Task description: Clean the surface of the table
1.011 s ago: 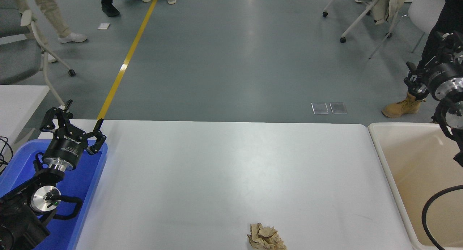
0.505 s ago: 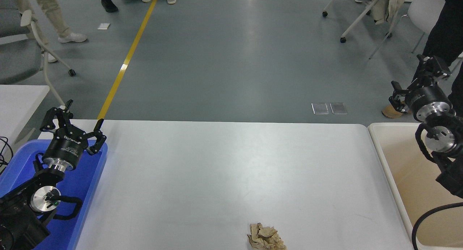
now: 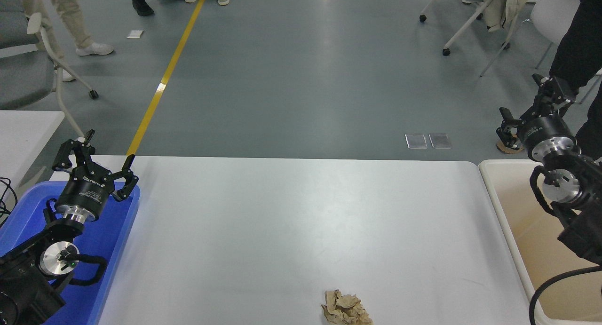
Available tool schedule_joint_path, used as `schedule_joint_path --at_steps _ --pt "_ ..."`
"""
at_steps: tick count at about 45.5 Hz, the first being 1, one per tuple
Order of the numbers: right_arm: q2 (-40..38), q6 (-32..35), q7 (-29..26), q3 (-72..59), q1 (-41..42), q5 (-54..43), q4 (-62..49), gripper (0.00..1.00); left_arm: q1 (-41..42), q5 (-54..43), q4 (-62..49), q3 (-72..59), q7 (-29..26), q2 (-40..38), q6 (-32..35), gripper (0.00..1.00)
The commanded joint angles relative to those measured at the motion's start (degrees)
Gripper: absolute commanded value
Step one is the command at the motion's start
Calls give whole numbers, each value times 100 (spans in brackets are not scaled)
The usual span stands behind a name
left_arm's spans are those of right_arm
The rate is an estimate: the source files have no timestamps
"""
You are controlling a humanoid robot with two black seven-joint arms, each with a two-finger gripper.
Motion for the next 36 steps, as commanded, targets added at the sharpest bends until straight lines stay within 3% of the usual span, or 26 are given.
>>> schedule_joint_path --at_steps 1,24,36 --pt "28 1 8 0 -13 -4 -7 99 0 0 -1 0 0 2 0 100" --pt "-112 1 -1 -166 171 -13 -16 99 0 0 -1 0 0 2 -9 100" --pt "-666 19 -18 -2600 1243 -426 -34 99 0 0 -1 0 0 2 -9 100"
